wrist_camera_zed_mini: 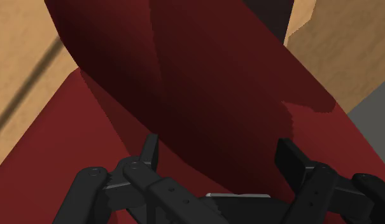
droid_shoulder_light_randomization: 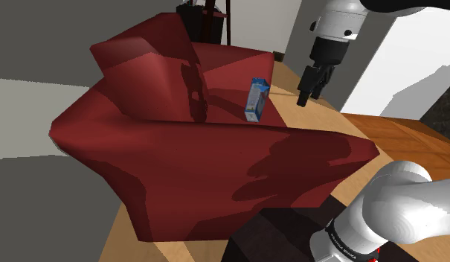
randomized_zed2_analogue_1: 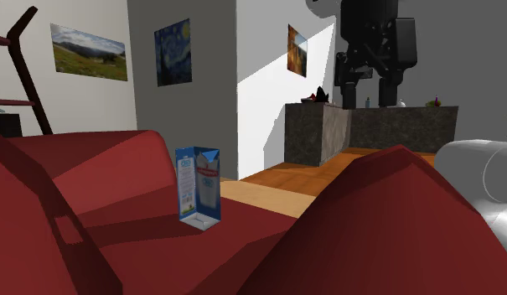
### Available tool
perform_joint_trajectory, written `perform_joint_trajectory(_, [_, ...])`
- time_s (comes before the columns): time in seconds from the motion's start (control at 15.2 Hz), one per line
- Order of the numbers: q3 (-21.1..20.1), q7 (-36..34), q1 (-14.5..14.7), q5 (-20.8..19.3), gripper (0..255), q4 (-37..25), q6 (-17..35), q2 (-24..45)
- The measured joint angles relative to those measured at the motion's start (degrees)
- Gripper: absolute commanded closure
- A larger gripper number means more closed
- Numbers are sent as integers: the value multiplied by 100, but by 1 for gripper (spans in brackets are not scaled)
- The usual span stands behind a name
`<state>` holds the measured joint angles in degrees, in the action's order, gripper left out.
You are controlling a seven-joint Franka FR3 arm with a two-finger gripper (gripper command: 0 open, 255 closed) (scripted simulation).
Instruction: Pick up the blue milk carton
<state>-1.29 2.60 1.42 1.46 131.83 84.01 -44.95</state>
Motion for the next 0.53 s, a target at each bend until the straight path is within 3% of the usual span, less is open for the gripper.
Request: perform_joint_trajectory(0.53, [162, -176, -259, -124, 0, -440, 735, 1148])
